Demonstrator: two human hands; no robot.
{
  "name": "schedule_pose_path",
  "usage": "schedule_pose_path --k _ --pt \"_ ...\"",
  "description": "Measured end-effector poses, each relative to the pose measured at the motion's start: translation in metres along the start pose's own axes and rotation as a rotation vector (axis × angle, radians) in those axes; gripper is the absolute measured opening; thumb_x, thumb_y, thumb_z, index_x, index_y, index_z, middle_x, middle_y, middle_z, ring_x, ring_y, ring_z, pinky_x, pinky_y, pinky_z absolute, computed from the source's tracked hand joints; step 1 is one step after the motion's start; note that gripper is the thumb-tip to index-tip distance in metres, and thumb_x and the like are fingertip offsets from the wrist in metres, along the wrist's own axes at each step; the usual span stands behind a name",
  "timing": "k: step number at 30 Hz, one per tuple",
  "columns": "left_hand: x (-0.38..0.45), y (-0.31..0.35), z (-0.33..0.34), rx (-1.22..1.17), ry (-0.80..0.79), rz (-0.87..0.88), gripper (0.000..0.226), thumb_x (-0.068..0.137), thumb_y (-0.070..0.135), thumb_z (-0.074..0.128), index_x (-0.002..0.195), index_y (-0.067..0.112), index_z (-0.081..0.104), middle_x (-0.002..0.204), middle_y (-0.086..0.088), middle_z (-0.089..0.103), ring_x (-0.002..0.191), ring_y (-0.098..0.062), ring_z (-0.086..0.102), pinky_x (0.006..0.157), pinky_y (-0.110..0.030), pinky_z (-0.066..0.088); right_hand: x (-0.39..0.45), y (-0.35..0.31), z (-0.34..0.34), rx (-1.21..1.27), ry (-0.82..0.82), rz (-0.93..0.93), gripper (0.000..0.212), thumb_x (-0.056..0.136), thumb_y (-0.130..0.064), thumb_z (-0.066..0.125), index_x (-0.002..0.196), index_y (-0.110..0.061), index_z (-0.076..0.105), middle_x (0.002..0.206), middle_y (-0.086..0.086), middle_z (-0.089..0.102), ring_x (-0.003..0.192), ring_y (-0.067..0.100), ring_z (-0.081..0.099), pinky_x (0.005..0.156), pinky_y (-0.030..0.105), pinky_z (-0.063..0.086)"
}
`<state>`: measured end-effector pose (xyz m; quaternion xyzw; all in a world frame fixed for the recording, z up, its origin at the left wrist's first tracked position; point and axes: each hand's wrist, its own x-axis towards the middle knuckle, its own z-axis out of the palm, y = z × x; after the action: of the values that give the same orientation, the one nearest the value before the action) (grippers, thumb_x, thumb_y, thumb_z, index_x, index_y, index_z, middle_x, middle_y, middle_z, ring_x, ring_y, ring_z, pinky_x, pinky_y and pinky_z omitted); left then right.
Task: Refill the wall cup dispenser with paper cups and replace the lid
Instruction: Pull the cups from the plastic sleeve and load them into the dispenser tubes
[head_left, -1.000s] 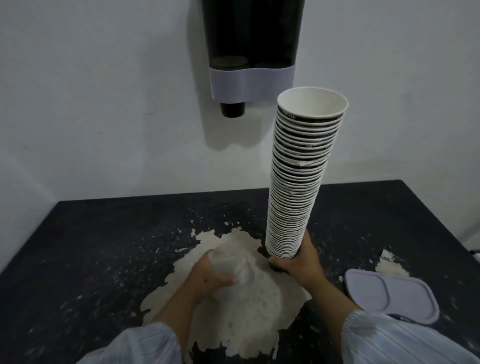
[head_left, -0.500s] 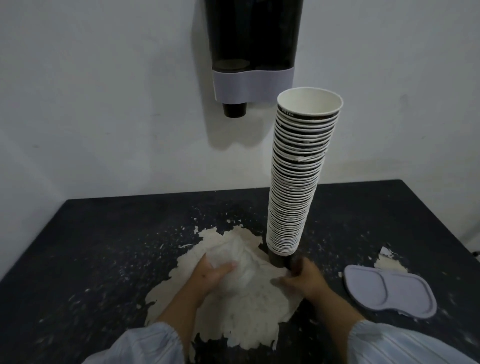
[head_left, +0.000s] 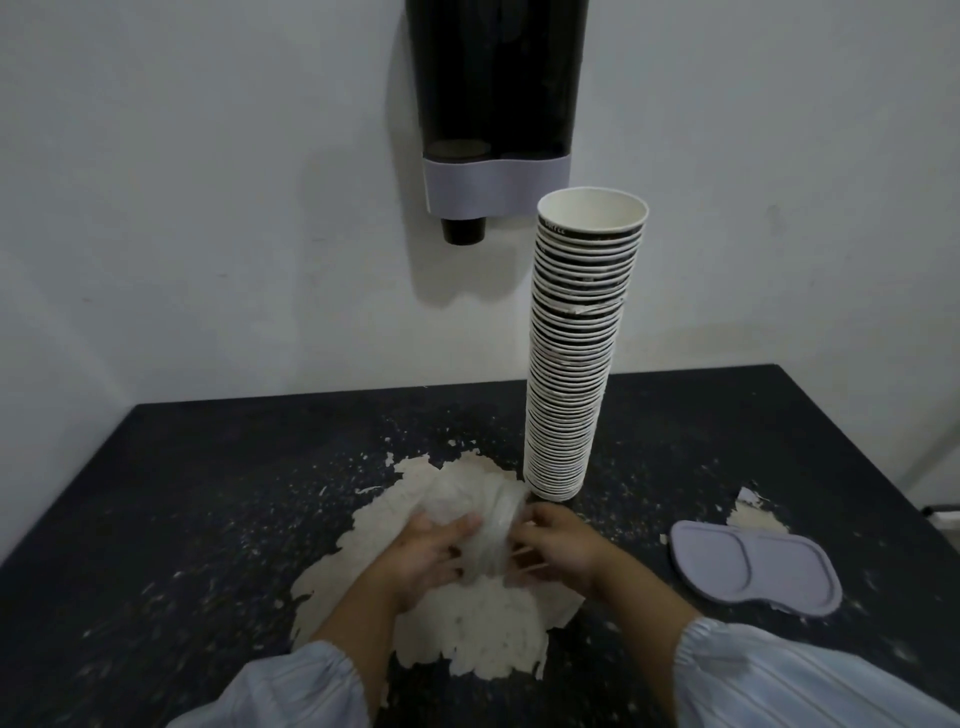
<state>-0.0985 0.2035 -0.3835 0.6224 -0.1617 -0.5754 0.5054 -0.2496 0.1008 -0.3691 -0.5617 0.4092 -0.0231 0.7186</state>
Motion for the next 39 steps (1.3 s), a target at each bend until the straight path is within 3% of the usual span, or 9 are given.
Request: schedule_pose_path --k 4,8,10,13,16,19,27,32,39 --pt "-0.009 -0.003 0.003 0.180 -0.068 0.004 0.065 0.066 0.014 0.080 0.124 0.015 0.050 0.118 -0.009 0.065 0.110 -0.025 0.059 0.093 -0.041 0.048 -0.003 0.000 0.005 -0.078 0.101 -0.079 0.015 0.086 -0.005 0.058 0.099 -0.011 0.054 0.086 0.009 0.060 0.067 0.018 0.059 0.062 0.031 0.053" --pt "-0.011 -0.004 0.008 0.150 0.076 0.090 0.069 0.063 0.015 0.082 0.122 0.021 0.046 0.116 -0.005 0.064 0.107 -0.025 0.060 0.095 -0.046 0.048 -0.005 0.001 0.008 -0.092 0.171 -0.171 0.022 0.081 0.000 0.062 0.100 -0.011 0.060 0.097 0.013 0.066 0.086 0.029 0.067 0.073 0.040 0.059" --pt "-0.011 -0.001 0.007 0.096 0.184 0.123 0.065 0.069 0.016 0.078 0.123 0.022 0.040 0.114 -0.005 0.060 0.104 -0.026 0.059 0.089 -0.044 0.051 -0.005 0.000 0.007 -0.088 0.193 -0.172 0.027 0.080 0.000 0.064 0.106 -0.008 0.058 0.103 0.018 0.065 0.093 0.032 0.066 0.075 0.043 0.059" --pt "-0.014 0.003 0.002 0.119 0.290 0.171 0.045 0.080 0.014 0.067 0.116 0.025 0.041 0.106 -0.005 0.059 0.092 -0.021 0.060 0.071 -0.031 0.050 -0.007 -0.004 0.005 -0.069 0.175 -0.154 0.023 0.081 0.002 0.063 0.099 -0.011 0.057 0.092 0.015 0.062 0.075 0.024 0.063 0.063 0.034 0.058" --pt "-0.016 0.007 -0.003 0.192 0.346 0.196 0.007 0.089 0.012 0.055 0.093 0.018 0.056 0.103 -0.010 0.064 0.083 -0.021 0.060 0.069 -0.030 0.047 -0.011 -0.008 0.005 -0.066 0.144 -0.127 0.018 0.084 0.005 0.058 0.092 -0.011 0.054 0.081 0.011 0.058 0.066 0.019 0.059 0.059 0.032 0.058" --pt "-0.015 0.008 -0.006 0.143 0.396 0.195 0.014 0.094 0.014 0.047 0.085 0.014 0.059 0.101 -0.014 0.062 0.088 -0.027 0.061 0.065 -0.028 0.050 -0.017 -0.012 0.007 -0.068 0.128 -0.119 0.015 0.087 0.005 0.054 0.086 -0.010 0.051 0.072 0.008 0.056 0.059 0.017 0.057 0.052 0.028 0.057" --pt "-0.014 0.016 -0.028 -0.136 0.582 0.236 0.023 0.098 0.015 0.038 0.106 0.007 0.058 0.111 -0.018 0.060 0.091 -0.031 0.059 0.073 -0.037 0.050 -0.037 -0.015 -0.009 -0.116 0.062 -0.079 0.008 0.091 0.000 0.051 0.086 -0.004 0.055 0.074 0.011 0.059 0.060 0.014 0.061 0.054 0.021 0.054" --pt "-0.017 0.022 -0.050 -0.246 0.704 0.226 0.030 0.099 0.016 0.034 0.120 0.007 0.053 0.129 -0.022 0.053 0.111 -0.040 0.056 0.081 -0.042 0.051 -0.045 -0.003 -0.027 -0.098 0.031 0.020 0.011 0.091 0.001 0.051 0.084 -0.005 0.057 0.067 0.011 0.061 0.056 0.013 0.057 0.052 0.020 0.052" --pt "-0.023 0.034 -0.064 -0.301 0.764 0.197 0.029 0.100 0.015 0.032 0.120 0.008 0.051 0.133 -0.021 0.050 0.117 -0.040 0.052 0.082 -0.048 0.050 -0.046 0.005 -0.043 -0.147 0.104 0.093 0.011 0.090 0.000 0.051 0.087 -0.004 0.060 0.069 0.012 0.063 0.051 0.012 0.060 0.048 0.021 0.052"
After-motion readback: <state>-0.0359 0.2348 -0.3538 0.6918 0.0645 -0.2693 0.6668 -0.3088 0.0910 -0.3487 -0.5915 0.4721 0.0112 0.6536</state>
